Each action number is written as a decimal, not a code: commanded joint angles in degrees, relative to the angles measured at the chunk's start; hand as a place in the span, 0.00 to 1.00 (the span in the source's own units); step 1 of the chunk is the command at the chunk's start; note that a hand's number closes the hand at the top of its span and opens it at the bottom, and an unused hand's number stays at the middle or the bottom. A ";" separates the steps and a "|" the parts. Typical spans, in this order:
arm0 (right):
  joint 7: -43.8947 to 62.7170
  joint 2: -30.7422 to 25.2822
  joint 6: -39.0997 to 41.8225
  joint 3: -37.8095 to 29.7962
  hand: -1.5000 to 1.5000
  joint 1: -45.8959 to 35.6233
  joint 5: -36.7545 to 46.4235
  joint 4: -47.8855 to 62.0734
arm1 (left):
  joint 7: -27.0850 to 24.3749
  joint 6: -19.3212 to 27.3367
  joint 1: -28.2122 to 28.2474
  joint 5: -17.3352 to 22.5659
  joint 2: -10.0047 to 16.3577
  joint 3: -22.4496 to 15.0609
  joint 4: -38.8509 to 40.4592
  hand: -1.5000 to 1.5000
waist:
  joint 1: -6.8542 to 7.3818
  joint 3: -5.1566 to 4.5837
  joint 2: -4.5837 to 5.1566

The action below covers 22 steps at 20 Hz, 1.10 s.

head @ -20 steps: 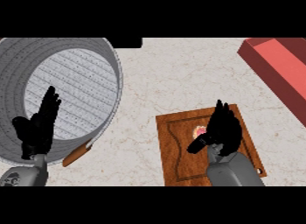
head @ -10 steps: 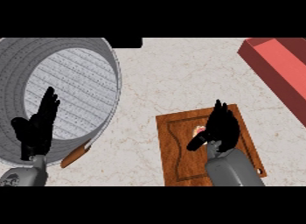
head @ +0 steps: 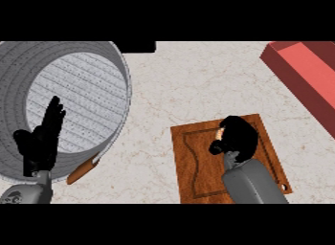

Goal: Pick the cupcake from the cutting board and place it in the cardboard box

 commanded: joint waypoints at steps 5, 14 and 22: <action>7.75 0.49 -2.63 3.02 1.00 -2.33 4.47 0.93 | 1.22 0.14 1.08 -0.66 -1.79 0.12 2.24 0.50 | -0.23 -0.96 0.51; -8.35 -2.97 -0.27 -13.65 1.00 -21.67 0.00 23.87 | 2.28 -1.96 0.08 -0.80 -1.63 -0.06 0.92 0.50 | 2.16 -0.88 1.43; -10.35 -5.68 0.65 -13.14 1.00 -33.02 3.60 27.16 | 1.98 -1.21 0.50 -2.14 -2.78 0.31 2.30 0.50 | 0.12 -0.96 0.59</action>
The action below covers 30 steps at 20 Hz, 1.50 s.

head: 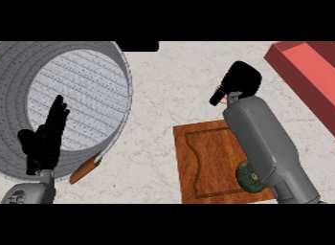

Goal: Pick the cupcake from the cutting board and place it in the cardboard box

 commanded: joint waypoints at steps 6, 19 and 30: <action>4.27 -2.32 -0.19 0.04 1.00 -8.05 3.86 -7.60 | 1.30 1.36 1.75 -0.24 -2.48 0.34 2.47 0.50 | -1.77 -1.05 -0.10; 2.52 -13.69 4.85 -4.16 1.00 -11.89 8.14 -10.30 | 4.99 1.37 -2.11 -1.73 -2.59 0.51 2.28 0.50 | -1.47 -1.02 0.29; -13.22 -24.49 -5.84 -14.70 1.00 -7.49 2.64 -2.12 | -1.32 -0.95 0.12 -1.46 -3.69 1.35 4.93 0.50 | -0.97 -1.02 0.66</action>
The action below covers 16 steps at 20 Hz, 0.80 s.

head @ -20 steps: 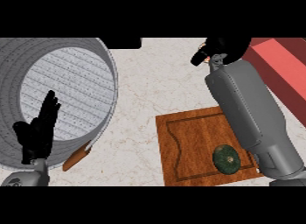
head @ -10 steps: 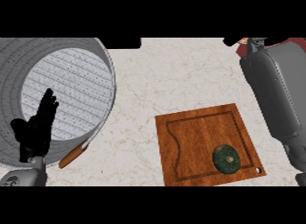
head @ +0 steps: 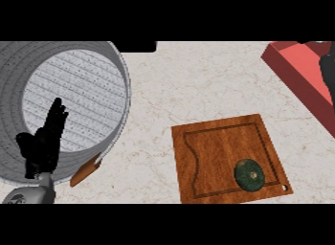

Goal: Pick the cupcake from the cutting board and place it in the cardboard box

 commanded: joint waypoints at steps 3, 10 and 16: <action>-11.36 -5.98 -5.95 -6.53 1.00 0.09 -4.49 9.80 | 2.45 0.76 -1.94 -0.44 -2.60 -1.06 3.65 0.50 | 0.16 -0.86 0.80; -20.64 -9.00 -15.10 -9.10 1.00 2.43 -3.65 24.79 | 2.74 -2.11 -1.15 0.46 -1.02 -0.45 2.17 0.50 | 1.93 -0.76 1.49; -23.39 -11.89 -19.62 -16.20 0.00 1.76 -8.39 34.21 | 1.92 -0.81 -2.42 -0.81 -2.06 -0.45 2.54 0.50 | 2.61 -0.64 1.97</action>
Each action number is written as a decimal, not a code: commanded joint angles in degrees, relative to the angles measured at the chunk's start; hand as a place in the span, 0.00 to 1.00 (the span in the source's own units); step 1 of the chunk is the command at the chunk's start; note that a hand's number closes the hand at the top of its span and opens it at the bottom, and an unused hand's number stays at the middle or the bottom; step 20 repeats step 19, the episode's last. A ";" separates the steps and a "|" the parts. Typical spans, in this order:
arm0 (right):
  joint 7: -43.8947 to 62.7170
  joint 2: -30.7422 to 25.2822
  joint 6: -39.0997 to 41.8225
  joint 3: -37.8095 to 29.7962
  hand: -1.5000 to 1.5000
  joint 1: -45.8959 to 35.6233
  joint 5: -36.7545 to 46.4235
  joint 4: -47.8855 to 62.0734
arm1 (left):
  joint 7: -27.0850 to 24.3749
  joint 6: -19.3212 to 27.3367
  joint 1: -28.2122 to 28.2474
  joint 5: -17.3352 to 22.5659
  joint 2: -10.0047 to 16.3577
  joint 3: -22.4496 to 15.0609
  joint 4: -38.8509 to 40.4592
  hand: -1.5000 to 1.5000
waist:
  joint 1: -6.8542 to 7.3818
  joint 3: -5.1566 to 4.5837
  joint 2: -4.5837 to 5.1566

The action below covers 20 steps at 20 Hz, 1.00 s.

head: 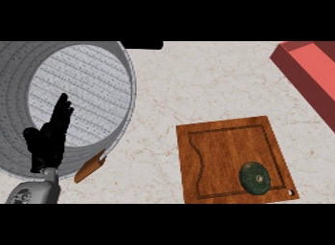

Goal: Pick the cupcake from the cutting board and place it in the cardboard box

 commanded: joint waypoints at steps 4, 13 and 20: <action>-11.74 -1.65 -2.78 -8.61 0.00 0.28 -8.86 7.45 | 0.28 0.16 -0.25 0.27 -1.92 -0.22 3.18 0.50 | -0.05 -0.76 0.72; -32.38 0.77 -6.00 -21.05 0.00 1.19 -24.25 4.71 | 1.24 -1.80 0.22 1.72 0.33 2.38 2.59 0.50 | -0.93 -0.72 0.33; -42.52 -1.78 -4.41 -29.95 0.00 6.12 -33.81 5.91 | -0.23 -1.77 2.72 1.06 -0.31 1.94 2.33 0.50 | -1.31 -0.78 0.20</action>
